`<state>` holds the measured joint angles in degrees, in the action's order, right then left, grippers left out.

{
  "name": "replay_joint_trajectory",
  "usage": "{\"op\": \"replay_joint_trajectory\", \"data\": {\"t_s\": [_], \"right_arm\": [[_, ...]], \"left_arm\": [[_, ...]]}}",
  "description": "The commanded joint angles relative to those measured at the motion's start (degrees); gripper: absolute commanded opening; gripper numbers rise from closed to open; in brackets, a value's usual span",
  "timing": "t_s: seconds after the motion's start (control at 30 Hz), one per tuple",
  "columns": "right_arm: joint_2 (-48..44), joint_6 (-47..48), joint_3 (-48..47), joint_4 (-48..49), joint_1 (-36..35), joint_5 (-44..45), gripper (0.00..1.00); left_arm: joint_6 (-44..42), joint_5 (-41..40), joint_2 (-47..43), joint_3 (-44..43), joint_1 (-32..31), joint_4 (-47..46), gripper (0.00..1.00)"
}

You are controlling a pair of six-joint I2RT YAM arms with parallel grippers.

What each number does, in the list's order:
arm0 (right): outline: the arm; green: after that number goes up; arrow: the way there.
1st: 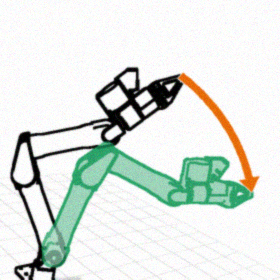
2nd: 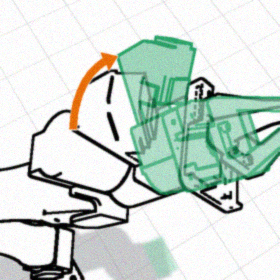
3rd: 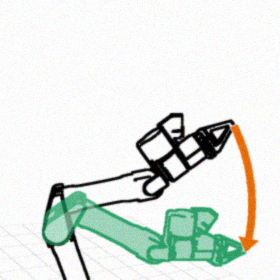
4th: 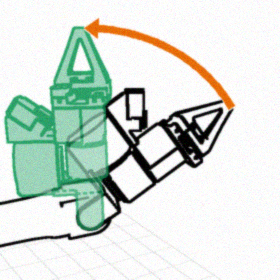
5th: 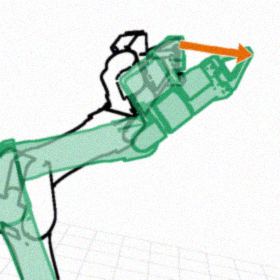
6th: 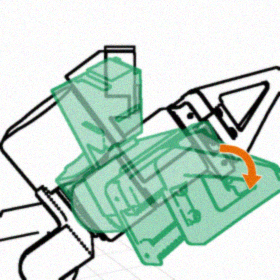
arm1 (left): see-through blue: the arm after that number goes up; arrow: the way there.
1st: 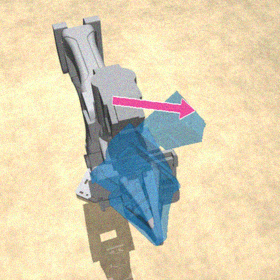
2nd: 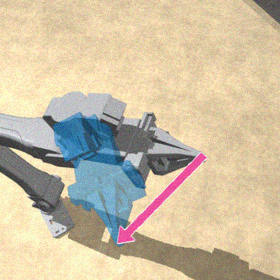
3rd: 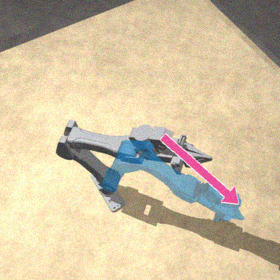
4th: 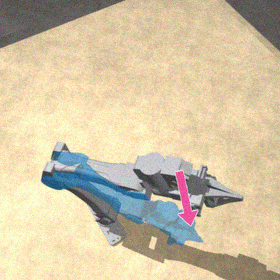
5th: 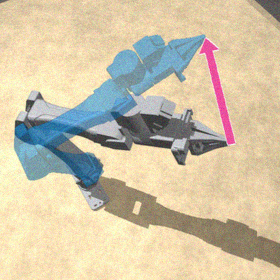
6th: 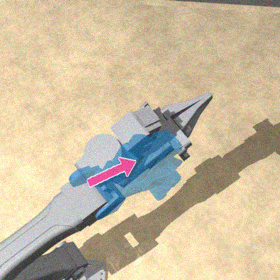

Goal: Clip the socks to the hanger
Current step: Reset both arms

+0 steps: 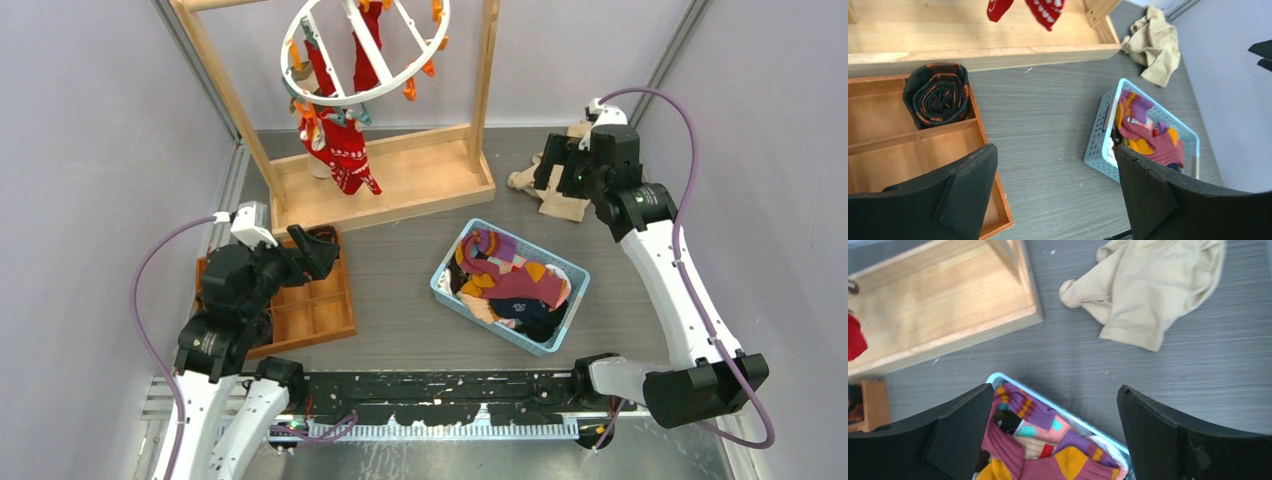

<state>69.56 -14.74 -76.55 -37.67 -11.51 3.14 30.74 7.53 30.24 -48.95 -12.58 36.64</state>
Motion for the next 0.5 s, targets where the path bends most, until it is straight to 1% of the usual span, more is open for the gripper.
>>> {"op": "replay_joint_trajectory", "data": {"t_s": [0.0, 0.13, 0.23, 0.47], "right_arm": [[-3.21, -0.36, -5.95, -2.28, 0.09, 10.6, 1.0], [-4.72, -0.03, -8.6, -3.0, 0.11, 10.43, 1.0], [-5.56, -0.2, -9.99, -2.87, 0.16, 9.57, 1.0], [-6.01, -1.41, -10.57, -1.47, 0.13, 8.2, 1.0]], "left_arm": [[5.22, 0.37, -2.93, -4.92, 0.34, 0.37, 0.89], [9.89, -0.9, -4.74, -8.7, 0.33, 0.95, 0.93], [10.88, -1.09, -4.93, -11.5, 0.36, 0.99, 0.95], [13.52, -0.76, -3.87, -16.75, 0.34, 5.15, 0.96]]}}
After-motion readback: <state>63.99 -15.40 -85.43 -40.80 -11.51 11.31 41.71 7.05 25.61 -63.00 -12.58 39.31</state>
